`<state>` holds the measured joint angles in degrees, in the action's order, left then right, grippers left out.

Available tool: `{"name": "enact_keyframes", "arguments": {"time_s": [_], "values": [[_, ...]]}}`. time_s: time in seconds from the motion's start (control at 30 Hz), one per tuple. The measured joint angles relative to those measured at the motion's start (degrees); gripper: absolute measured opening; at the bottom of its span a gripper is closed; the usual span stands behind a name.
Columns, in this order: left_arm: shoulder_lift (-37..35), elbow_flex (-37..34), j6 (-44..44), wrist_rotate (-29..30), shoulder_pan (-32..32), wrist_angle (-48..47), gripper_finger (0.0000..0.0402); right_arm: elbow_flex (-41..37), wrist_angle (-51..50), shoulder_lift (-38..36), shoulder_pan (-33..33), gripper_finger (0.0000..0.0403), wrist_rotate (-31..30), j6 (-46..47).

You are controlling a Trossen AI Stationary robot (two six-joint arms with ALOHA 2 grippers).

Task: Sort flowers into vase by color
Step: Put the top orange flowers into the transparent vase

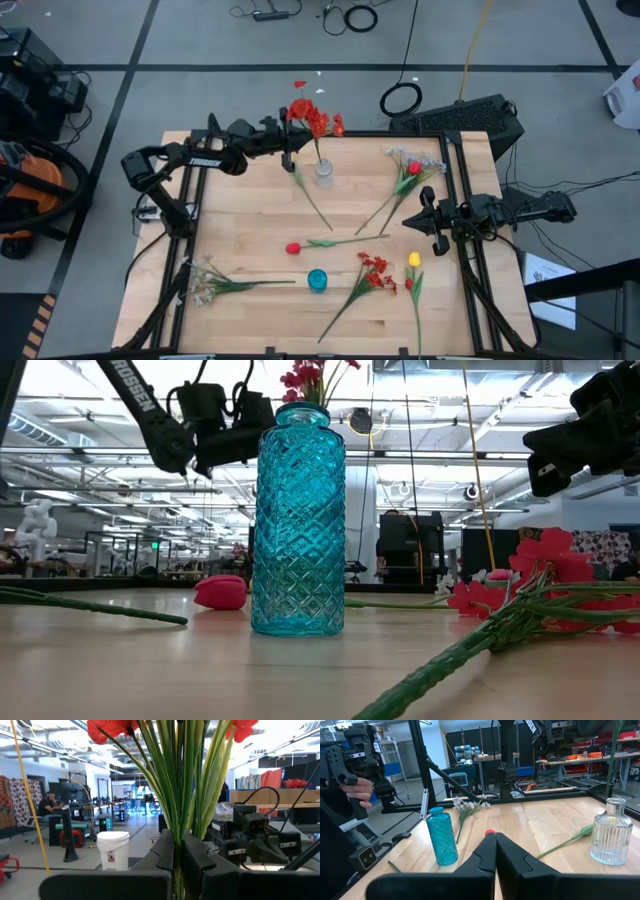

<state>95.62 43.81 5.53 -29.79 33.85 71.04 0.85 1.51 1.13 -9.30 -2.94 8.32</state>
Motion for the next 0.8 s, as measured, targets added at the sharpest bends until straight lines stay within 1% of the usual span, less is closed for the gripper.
{"name": "enact_keyframes", "arguments": {"time_s": [0.1, 0.23, 0.4, 0.57, 0.8], "values": [[1.34, 0.0, 0.0, 0.0, -0.07, 2.02, 0.0015, 0.0, 0.0, 0.0, 0.0, 0.0, 0.0, 0.02], [1.93, 0.0, 0.0, 0.03, -0.07, 2.03, 0.0015, 0.0, 0.0, 0.0, -0.01, 0.0, 0.0, 0.01], [1.92, 0.0, 0.69, 0.01, -0.07, 5.43, 0.0015, 0.01, 0.0, 0.02, 0.0, 0.0, 0.0, 0.0], [1.92, 0.02, 1.16, 0.07, -0.07, 6.02, 0.0015, 0.0, -0.01, 0.01, -0.01, 0.0, -0.02, 0.0], [1.92, 0.02, -0.09, 2.92, -0.04, 6.04, 0.0015, 0.01, -0.01, 0.01, -0.02, 0.0, 0.0, 0.0]]}}
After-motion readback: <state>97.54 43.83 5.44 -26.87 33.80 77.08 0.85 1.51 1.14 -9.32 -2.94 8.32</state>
